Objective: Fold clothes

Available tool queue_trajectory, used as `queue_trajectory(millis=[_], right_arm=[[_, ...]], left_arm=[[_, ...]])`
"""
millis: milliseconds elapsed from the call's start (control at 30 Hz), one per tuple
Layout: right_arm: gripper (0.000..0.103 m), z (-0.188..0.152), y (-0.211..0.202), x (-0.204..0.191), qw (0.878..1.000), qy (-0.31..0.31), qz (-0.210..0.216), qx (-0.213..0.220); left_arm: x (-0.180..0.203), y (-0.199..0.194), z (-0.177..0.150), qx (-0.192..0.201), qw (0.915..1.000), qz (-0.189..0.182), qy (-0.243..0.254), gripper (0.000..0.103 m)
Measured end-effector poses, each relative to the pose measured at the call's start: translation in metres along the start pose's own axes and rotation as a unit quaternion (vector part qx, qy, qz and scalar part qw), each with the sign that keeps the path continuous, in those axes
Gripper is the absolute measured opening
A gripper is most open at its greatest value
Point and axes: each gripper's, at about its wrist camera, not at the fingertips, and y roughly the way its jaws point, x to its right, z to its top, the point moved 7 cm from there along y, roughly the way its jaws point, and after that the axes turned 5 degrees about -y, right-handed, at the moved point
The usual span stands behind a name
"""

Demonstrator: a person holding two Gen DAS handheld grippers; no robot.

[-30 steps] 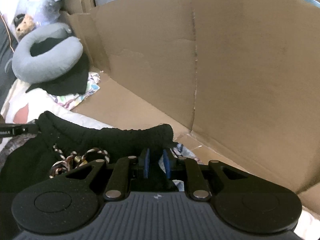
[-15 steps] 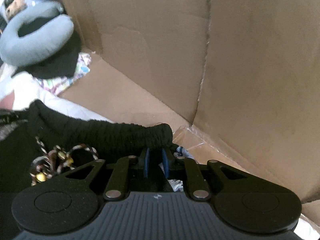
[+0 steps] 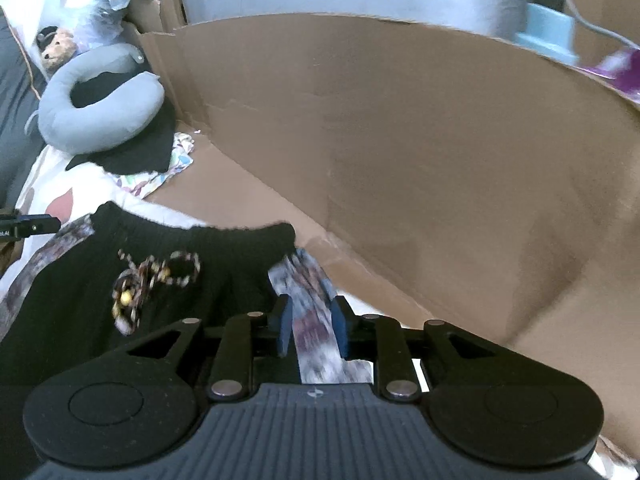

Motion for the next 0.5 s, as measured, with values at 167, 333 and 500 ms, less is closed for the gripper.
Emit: queue_trajectory(millis=[167, 333, 500], right_arm=[[0.032, -0.042, -0.043, 0.001, 1.0, -0.008, -0.009, -0.011], [0.034, -0.096, -0.079, -0.003, 0.999, -0.015, -0.015, -0.026], [0.034, -0.141, -0.102, -0.009, 0.999, -0.02, -0.024, -0.04]], left_arm=[[0.019, -0.025, -0.027, -0.021, 0.9995, -0.016, -0.016, 0.063], [0.047, -0.049, -0.059, -0.043, 0.9986, -0.032, 0.002, 0.064], [0.071, -0.071, -0.095, -0.071, 0.9962, -0.051, 0.003, 0.062]])
